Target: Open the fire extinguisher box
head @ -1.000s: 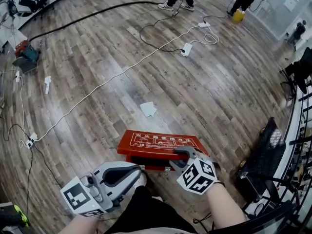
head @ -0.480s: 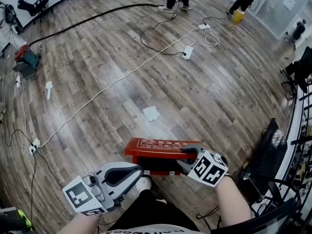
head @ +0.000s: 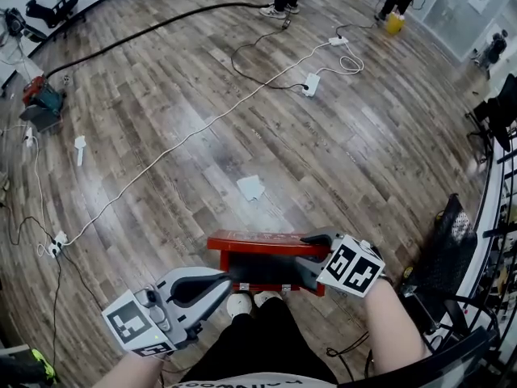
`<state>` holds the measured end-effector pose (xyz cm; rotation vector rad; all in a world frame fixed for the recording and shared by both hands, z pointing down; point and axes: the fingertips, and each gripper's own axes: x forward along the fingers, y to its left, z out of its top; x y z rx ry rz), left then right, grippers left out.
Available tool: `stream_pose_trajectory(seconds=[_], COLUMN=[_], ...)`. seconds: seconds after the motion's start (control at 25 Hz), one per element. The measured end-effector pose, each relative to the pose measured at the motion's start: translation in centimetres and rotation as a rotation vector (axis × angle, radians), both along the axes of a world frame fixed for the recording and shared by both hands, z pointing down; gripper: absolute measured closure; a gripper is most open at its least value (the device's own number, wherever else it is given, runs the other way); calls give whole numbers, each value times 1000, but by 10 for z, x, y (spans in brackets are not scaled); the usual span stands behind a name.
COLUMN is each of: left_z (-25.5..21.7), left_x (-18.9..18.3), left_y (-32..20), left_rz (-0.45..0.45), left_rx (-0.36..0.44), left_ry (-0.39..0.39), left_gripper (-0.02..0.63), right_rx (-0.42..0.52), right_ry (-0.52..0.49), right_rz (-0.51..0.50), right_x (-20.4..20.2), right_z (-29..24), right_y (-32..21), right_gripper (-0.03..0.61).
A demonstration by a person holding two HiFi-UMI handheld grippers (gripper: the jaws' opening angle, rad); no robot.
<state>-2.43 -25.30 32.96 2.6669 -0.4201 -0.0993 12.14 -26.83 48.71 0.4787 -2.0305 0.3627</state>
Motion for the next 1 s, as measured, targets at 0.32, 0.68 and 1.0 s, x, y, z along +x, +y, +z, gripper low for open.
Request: stream_pose_trajectory(seconds=[0.32,0.68,1.0], left_z=[-2,-6,-5], left_x=[9,18,32], left_y=[-2,-13,-26], left_rz=[-78,-163,-190], left_rx=[-14,-34,-42], left_ry=[1,-12,-16], left_gripper=[603,603,603], right_rx=[-17,-29,-15], right_ry=[-9,-6,5], right_rz=[-16,-45,-69], right_x=[8,15,21], right_z=[-1,5,17], right_y=[-27,-68,-95], right_gripper=[437,443,451])
